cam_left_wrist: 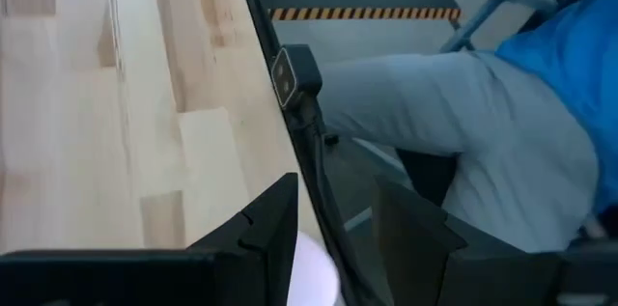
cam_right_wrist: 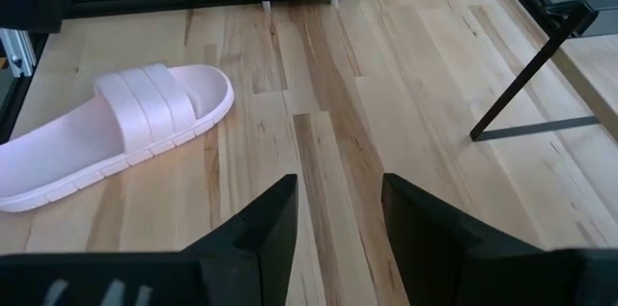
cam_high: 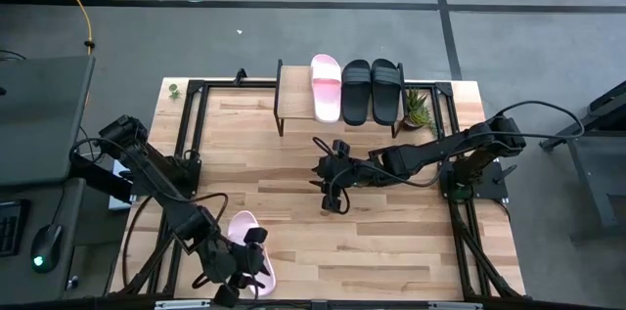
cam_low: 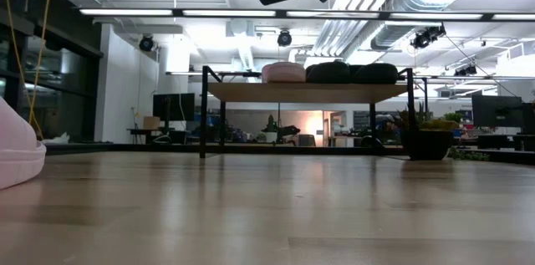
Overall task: Pick and place slides into the shelf
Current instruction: Put the pink slipper on the shelf
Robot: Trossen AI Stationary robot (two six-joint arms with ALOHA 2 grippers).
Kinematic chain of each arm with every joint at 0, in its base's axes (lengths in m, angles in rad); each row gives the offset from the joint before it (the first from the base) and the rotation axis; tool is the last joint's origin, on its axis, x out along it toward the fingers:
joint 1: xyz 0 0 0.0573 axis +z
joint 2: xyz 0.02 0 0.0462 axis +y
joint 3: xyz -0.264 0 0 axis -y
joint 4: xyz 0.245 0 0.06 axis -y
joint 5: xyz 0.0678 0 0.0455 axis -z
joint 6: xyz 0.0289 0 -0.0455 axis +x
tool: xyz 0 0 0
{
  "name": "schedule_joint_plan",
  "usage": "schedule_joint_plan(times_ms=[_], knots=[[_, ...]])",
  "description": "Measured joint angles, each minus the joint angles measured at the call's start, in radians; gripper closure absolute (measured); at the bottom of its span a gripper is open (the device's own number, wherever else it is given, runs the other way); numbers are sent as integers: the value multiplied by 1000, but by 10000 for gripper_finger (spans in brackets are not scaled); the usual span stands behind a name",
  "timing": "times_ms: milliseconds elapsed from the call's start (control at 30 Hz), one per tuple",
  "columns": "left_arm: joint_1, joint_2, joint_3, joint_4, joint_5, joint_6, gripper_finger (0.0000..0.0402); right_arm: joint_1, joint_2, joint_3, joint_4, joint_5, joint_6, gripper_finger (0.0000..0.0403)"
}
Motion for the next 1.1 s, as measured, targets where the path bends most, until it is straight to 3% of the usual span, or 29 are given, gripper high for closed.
schedule_joint_plan(times_ms=[167,333,533,1100], knots=[[-18,0,34,-37,-38,-18,282,0,0,0,0,0,9,260],[-88,0,89,-160,-255,-65,282,4,0,0,0,-1,8,260],[-151,27,152,-287,-404,-171,282,4,0,0,0,-6,8,260],[-138,289,418,-714,-429,-383,282,5,0,0,-2,-7,11,260]])
